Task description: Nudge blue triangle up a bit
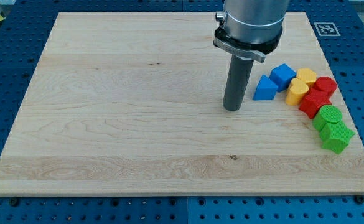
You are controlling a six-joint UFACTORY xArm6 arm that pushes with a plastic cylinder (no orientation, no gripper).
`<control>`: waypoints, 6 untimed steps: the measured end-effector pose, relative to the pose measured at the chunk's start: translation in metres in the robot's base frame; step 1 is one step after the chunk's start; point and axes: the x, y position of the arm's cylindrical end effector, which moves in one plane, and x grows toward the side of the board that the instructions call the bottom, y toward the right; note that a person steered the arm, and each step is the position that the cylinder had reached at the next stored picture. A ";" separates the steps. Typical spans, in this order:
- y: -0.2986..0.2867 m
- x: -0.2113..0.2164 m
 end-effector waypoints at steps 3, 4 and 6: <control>0.023 0.000; 0.035 0.000; 0.055 0.000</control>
